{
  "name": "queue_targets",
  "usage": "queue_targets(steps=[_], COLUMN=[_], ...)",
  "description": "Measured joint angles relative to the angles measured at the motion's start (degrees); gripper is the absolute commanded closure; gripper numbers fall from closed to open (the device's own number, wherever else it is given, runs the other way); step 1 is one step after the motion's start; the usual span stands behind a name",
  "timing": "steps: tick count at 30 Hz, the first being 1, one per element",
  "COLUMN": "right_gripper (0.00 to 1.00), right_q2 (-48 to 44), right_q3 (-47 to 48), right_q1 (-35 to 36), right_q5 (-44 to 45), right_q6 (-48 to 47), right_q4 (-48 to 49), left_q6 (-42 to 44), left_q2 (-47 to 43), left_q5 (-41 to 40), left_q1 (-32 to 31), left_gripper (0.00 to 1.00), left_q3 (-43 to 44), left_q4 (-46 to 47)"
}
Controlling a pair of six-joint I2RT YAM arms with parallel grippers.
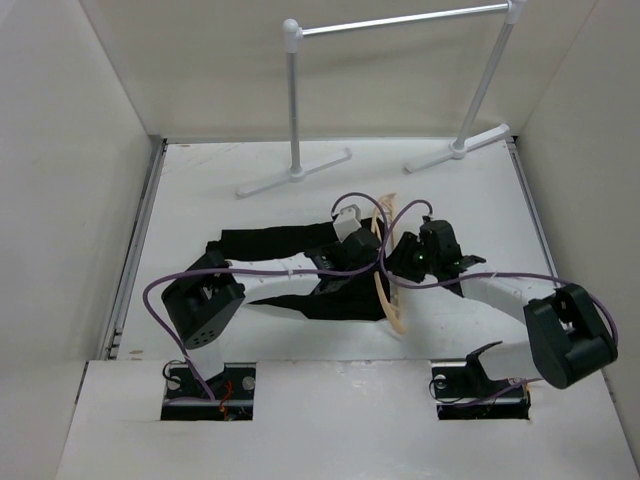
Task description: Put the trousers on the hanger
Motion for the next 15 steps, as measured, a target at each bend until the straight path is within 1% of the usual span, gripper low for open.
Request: queue_targets(steps=[10,11,12,14,15], right_gripper=[0.47,0.51,0.61,0.76,0.81], right_q2=[7.0,7.3,7.7,8.7,9.1], right_q3=[-1.1,-1.3,-1.5,-2.0,-2.4], right_q1=[1.5,1.5,1.5,1.5,1.5], right_q5=[-0.4,-0.5,-0.8,-1.3,-1.6], right_q6=[1.7,2.1,2.4,3.1,3.4], right_q4=[8.6,9.6,10.7,12.2,12.8], left_q6=[-0.8,-0.9,-1.0,-1.1,-1.2], left_q2=[0.1,0.1,0.1,0.1,0.1], left_q5=[0.3,0.3,0.3,0.3,0.3], left_q1=[0.1,0.1,0.1,0.1,0.1], left_gripper=[0.99,0.99,0.99,0.99,0.99], left_q3=[-2.3,-2.4,-2.6,-3.0,-3.2], left_q4=[0.7,0.8,1.1,1.7,1.9])
